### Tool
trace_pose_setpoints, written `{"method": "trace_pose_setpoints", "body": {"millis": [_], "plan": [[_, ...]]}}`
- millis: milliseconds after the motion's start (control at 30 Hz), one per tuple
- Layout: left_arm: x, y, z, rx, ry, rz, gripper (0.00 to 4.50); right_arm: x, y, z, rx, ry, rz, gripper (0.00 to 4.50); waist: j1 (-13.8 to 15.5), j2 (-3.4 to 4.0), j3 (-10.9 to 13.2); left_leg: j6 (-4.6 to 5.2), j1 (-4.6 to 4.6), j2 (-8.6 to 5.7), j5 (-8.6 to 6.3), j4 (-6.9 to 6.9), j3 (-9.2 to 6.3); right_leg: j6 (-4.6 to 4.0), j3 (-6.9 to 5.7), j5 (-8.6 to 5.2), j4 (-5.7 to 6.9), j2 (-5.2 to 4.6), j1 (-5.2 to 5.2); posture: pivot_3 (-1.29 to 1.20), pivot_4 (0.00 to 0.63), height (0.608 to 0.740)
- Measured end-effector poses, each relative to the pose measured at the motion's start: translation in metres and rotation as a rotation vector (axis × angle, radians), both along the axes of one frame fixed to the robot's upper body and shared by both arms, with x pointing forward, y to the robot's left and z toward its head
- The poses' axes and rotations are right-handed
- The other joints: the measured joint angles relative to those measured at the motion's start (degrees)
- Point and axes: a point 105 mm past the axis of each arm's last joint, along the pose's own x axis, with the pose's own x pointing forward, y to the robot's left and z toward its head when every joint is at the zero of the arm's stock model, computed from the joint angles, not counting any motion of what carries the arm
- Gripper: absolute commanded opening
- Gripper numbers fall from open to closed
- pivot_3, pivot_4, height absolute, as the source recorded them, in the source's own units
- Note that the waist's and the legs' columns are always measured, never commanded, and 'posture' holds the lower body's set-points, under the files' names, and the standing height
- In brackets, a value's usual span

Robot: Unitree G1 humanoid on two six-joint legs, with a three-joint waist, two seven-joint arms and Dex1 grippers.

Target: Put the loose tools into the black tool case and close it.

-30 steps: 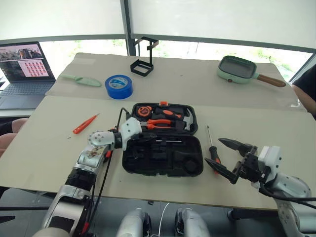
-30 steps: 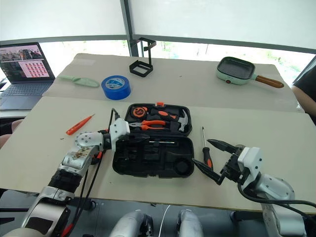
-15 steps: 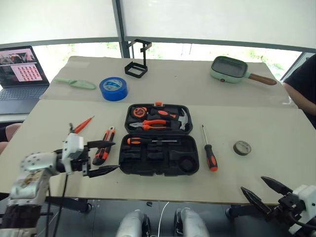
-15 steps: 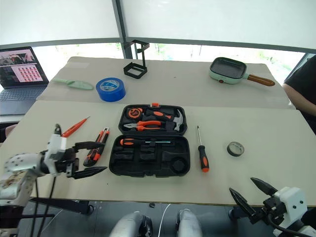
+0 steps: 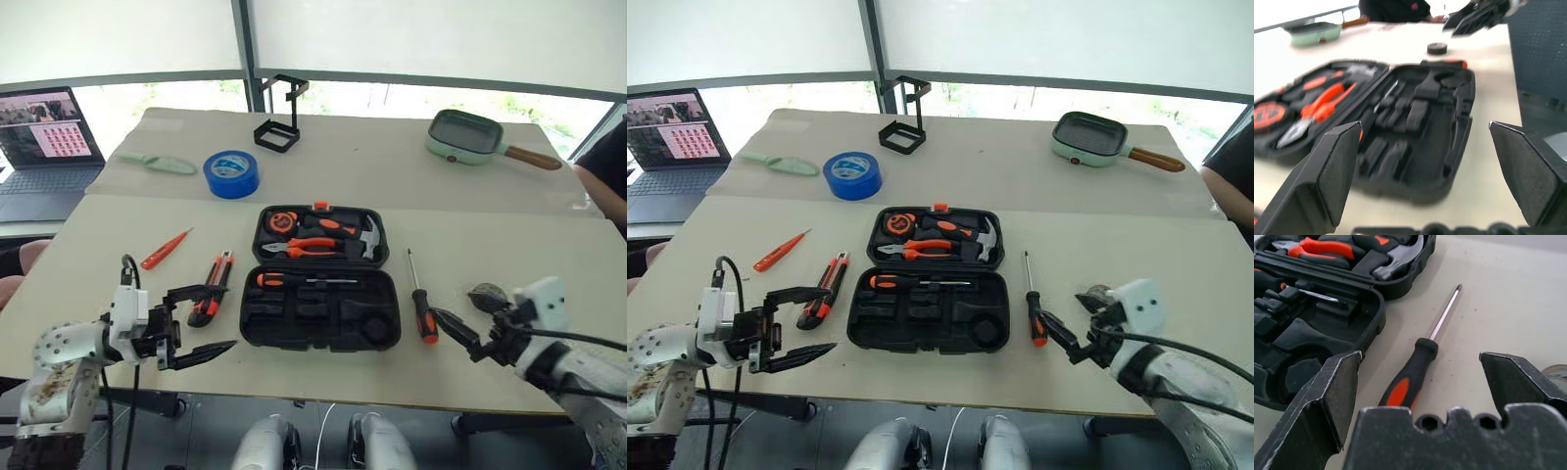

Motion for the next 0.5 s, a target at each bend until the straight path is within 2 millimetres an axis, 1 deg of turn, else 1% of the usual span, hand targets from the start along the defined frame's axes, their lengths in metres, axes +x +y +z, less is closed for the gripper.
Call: {"method": "trace_pose_setpoints", "body": {"millis": [100,133,167,233,267,400,500], "plan": [[-0.003,-0.012,0.004,0.001,-0.010,-0.038,4.47,0.003,0.007,-0.013,-0.013,0.087,-0.022,4.50,-0.1,0.00,0.0,0.06,-0.06,-0.03,-0.02,0.00,0.00,0.08,-0.05,-0.04,-0.01,0.16,-0.02,0.00,0.150,0.740],[-0.003,-0.013,0.004,-0.001,-0.007,-0.041,4.47,0.002,0.007,-0.017,-0.017,0.104,-0.027,4.50,-0.1,0.00,0.0,0.10,-0.06,-0.03,-0.01,0.00,0.00,0.16,-0.05,-0.09,-0.02,0.19,-0.02,0.00,0.150,0.740],[-0.003,-0.016,0.004,-0.004,-0.005,-0.048,4.47,0.002,0.007,-0.023,-0.025,0.131,-0.041,4.50,-0.1,0.00,0.0,0.20,-0.07,-0.04,0.04,0.00,0.01,0.48,-0.07,-0.28,-0.01,0.21,-0.01,0.00,0.150,0.740],[-0.004,-0.021,0.005,-0.008,0.005,-0.061,4.47,0.001,0.006,-0.037,-0.040,0.187,-0.072,4.50,-0.1,0.00,0.0,0.33,-0.08,-0.04,0.11,0.00,0.03,0.54,-0.08,-0.30,-0.01,0.24,-0.01,0.00,0.150,0.740],[-0.004,-0.024,0.006,-0.010,0.011,-0.068,4.47,0.003,0.007,-0.038,-0.052,0.187,-0.080,4.50,-0.2,0.00,0.0,0.32,-0.03,-0.05,0.11,0.00,0.07,0.55,-0.09,-0.30,0.00,0.25,0.00,0.00,0.150,0.740],[-0.004,-0.029,0.009,-0.014,0.013,-0.084,4.50,0.010,0.008,-0.039,-0.063,0.172,-0.115,3.53,-0.6,-0.04,0.0,0.05,0.07,-0.03,-0.02,0.00,0.08,0.58,-0.08,-0.30,0.02,0.32,0.07,0.00,0.150,0.740],[-0.005,-0.033,0.008,-0.013,0.024,-0.097,4.50,0.016,0.006,-0.041,-0.064,0.145,-0.164,2.49,-0.9,-0.05,0.0,0.01,0.12,-0.02,0.00,0.00,0.12,0.60,-0.05,-0.29,0.04,0.36,0.07,0.00,0.150,0.740]]}}
